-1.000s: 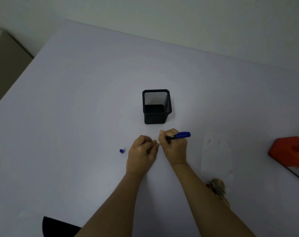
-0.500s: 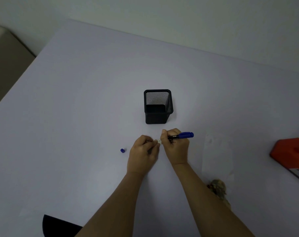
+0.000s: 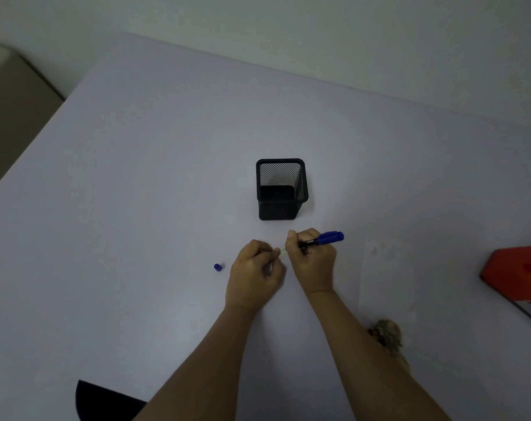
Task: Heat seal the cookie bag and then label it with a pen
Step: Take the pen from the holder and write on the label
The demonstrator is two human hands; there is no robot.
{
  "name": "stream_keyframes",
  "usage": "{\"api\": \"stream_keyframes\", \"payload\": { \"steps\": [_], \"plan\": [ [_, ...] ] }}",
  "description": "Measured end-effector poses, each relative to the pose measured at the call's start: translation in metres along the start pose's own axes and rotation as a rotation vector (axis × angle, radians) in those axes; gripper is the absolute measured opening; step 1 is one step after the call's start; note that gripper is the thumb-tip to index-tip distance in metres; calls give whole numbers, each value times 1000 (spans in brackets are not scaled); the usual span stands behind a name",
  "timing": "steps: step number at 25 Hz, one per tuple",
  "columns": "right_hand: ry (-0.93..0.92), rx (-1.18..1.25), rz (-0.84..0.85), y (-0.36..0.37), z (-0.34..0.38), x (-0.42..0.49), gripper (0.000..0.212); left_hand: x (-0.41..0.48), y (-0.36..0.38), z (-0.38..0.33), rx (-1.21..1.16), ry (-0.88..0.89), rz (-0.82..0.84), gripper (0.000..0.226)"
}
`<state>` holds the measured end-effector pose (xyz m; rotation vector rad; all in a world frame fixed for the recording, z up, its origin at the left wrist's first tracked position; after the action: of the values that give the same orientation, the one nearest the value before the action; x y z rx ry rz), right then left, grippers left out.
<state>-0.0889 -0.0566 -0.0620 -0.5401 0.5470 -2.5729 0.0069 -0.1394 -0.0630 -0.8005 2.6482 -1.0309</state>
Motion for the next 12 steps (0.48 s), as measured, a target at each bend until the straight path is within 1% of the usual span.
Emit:
{"api": "stream_keyframes", "payload": {
  "steps": [12],
  "plan": [
    [5, 27, 14, 2, -1, 0, 34, -1, -1, 0, 1, 5, -8, 18]
  ]
}}
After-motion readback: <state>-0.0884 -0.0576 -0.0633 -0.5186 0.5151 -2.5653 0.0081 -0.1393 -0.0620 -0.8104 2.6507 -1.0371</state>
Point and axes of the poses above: each hand's wrist, its own x-axis towards the middle knuckle, its own y-axis out of the palm, z = x × y, the point moved 3 cm from there along x, towards the middle knuckle, and after that the axes turned 6 degrees about z, right-handed, at the moved point
